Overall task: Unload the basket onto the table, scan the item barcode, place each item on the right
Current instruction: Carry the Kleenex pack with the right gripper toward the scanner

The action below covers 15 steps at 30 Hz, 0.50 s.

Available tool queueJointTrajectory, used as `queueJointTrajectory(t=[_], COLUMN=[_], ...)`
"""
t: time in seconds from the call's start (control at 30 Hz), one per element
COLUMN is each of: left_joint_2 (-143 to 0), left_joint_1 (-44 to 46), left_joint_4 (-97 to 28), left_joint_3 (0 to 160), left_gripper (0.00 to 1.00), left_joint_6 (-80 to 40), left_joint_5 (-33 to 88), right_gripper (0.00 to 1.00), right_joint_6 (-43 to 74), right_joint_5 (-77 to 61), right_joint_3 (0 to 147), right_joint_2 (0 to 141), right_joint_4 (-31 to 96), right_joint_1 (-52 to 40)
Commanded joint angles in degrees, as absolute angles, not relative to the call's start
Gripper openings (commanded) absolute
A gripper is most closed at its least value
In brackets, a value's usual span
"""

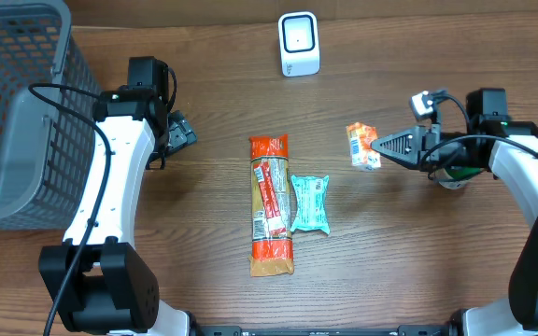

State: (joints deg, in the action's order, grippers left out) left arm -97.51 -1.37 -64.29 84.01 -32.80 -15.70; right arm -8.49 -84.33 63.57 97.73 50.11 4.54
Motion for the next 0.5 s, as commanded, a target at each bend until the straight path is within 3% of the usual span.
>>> queueJointTrajectory(t=[0.0,0.3,0.47], left_joint_2=[-96.42,-96.42,-96.42], left_joint_1=[-1.06,-1.06,-1.06], left_joint_4=[-64.27,-64.25,-64.25], left_joint_3=[84.86,84.86,84.86], left_gripper=[1.00,1.00,1.00], left_joint_6=[-32.14,-32.14,-32.14], left_joint_5=[-16.47,-16.49,-16.49], right_gripper=[0.04,0.04,0.04], right_joint_6=[-21.58,-38.26,-39.22], right_joint_5=[-89.95,-89.95,-89.95], right_joint_3=[63.48,63.48,63.48], right_joint_2=[96.14,89.71,84.77], right_joint_4=[54.83,75.18,77.10], right_joint_1=[5.34,5.34,5.34])
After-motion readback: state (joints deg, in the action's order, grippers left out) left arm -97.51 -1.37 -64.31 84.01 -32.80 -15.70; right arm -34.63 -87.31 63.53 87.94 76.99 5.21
